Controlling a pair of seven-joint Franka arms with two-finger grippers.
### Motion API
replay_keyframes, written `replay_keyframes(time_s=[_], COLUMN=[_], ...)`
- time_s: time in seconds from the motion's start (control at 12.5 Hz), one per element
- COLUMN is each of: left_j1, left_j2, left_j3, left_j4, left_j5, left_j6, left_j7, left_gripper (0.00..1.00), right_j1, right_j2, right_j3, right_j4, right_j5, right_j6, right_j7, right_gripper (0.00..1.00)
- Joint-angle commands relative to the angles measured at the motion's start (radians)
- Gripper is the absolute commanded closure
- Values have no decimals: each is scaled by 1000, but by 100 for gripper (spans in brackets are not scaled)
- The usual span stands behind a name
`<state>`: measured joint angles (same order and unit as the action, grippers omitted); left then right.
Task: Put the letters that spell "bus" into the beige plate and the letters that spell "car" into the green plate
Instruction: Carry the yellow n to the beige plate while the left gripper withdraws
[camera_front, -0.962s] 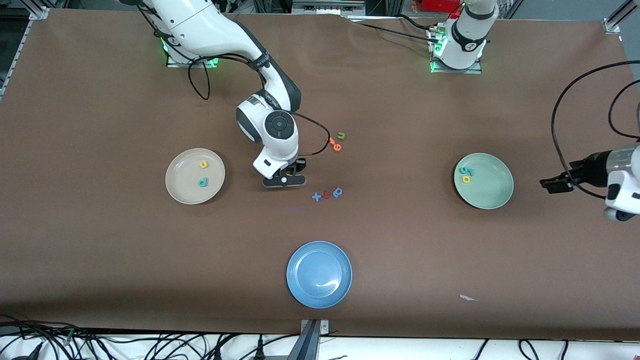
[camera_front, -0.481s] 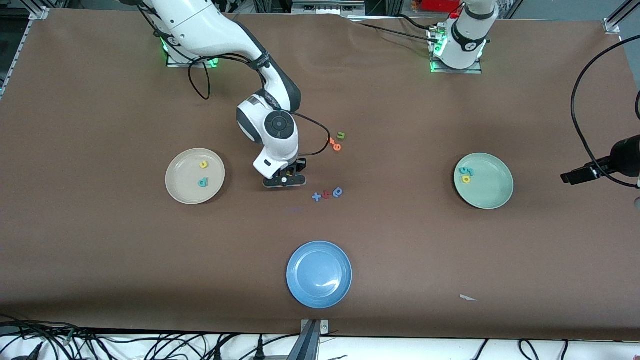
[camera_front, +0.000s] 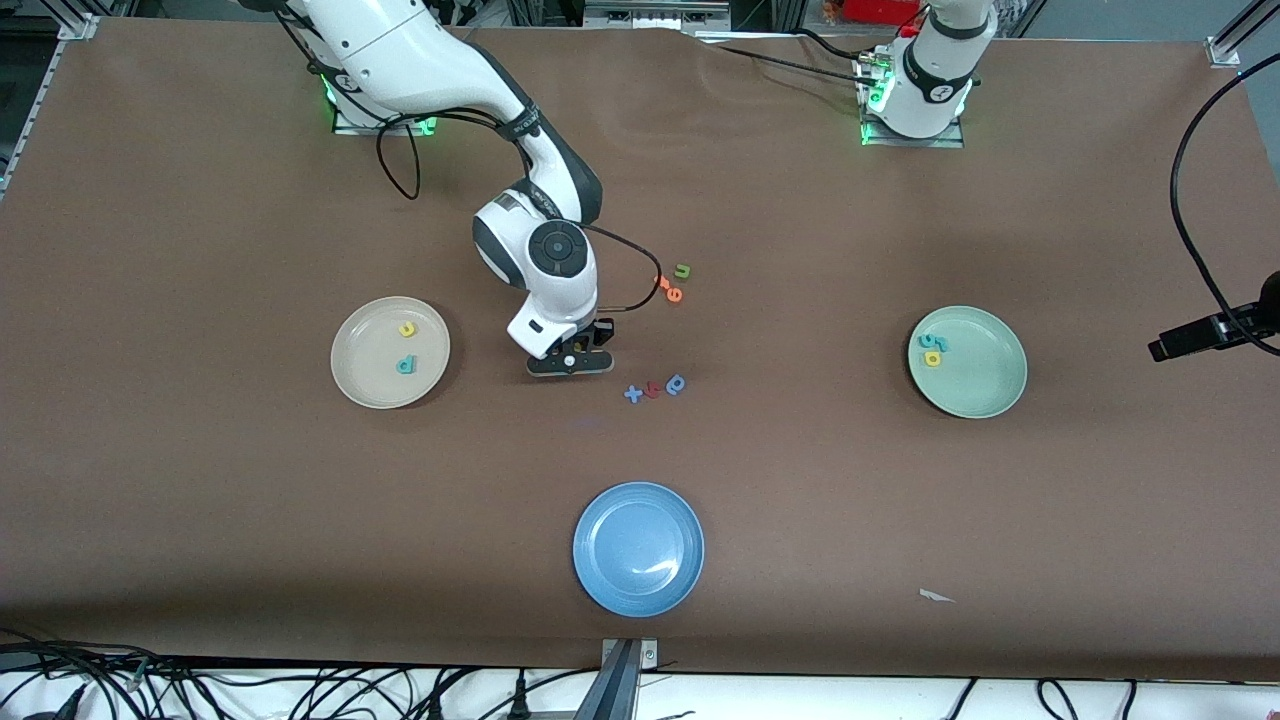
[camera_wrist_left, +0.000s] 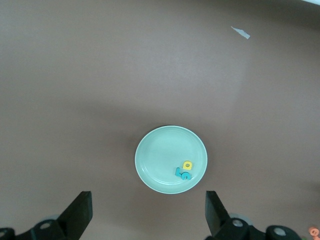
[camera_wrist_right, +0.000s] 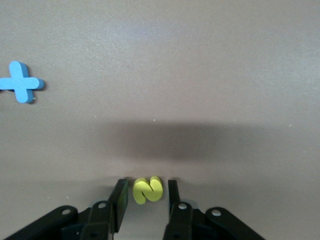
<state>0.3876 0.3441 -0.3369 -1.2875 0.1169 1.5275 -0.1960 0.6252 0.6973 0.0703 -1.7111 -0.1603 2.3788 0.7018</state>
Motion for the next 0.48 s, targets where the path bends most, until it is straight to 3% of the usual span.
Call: replay_keyframes(time_s=[0.0, 0.08, 0.32, 0.4], left_j1=[-128, -144, -280, -291], left_j2=[-7, -11, -45, -51], left_j3=[143, 185, 381, 392], left_j4=[16, 16, 14, 11], left_j5=[-26, -75, -141, -138], left_j6=[-18, -18, -15, -4], left_j7=[59, 102, 216, 225], left_gripper=[1, 2, 2, 2], right_j1=[1, 1, 1, 1], right_j2=[19, 22, 24, 19], right_j3=[2, 2, 2, 2], right_j4=[13, 10, 11, 13], right_j5=[4, 4, 4, 2], right_j6=[14, 14, 11, 8], right_j7=[-2, -4, -12, -16], right_gripper=[60, 61, 87, 91])
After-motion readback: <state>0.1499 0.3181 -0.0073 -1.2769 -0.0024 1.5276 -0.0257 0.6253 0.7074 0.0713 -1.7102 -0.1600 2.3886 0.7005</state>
